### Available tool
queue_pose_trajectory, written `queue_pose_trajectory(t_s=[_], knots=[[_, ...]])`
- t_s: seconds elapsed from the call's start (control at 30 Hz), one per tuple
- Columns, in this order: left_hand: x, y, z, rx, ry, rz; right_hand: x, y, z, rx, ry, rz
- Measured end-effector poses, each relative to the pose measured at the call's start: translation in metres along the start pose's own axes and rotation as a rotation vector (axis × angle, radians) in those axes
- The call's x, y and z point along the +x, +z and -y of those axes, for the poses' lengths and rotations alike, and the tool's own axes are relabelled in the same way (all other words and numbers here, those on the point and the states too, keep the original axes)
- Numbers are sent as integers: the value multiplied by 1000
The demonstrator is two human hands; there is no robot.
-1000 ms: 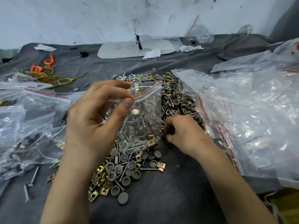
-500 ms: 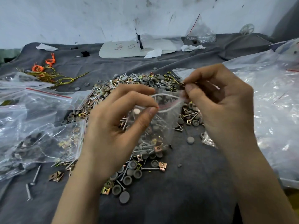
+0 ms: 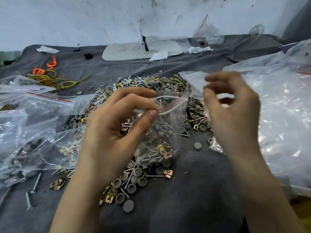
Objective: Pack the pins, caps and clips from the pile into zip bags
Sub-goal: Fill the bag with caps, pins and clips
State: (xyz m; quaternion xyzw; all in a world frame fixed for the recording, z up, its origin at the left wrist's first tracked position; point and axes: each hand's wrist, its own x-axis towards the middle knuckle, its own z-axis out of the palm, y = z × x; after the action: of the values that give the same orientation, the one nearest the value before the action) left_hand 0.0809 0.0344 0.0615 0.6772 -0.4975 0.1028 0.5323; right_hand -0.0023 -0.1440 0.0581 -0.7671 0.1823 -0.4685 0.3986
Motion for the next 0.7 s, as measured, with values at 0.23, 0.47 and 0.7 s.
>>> queue_pose_trajectory(t_s=[0.23,0.47,0.7], knots=[[0,-14,15,31,1,-129,-16,39,-25,-322,171,785],[-1,-18,18,31,6,-144,-21,49,-20,-705,-31,967],[-1,-15,16,40,12,-132,-20,47,-31,-609,-149,896]])
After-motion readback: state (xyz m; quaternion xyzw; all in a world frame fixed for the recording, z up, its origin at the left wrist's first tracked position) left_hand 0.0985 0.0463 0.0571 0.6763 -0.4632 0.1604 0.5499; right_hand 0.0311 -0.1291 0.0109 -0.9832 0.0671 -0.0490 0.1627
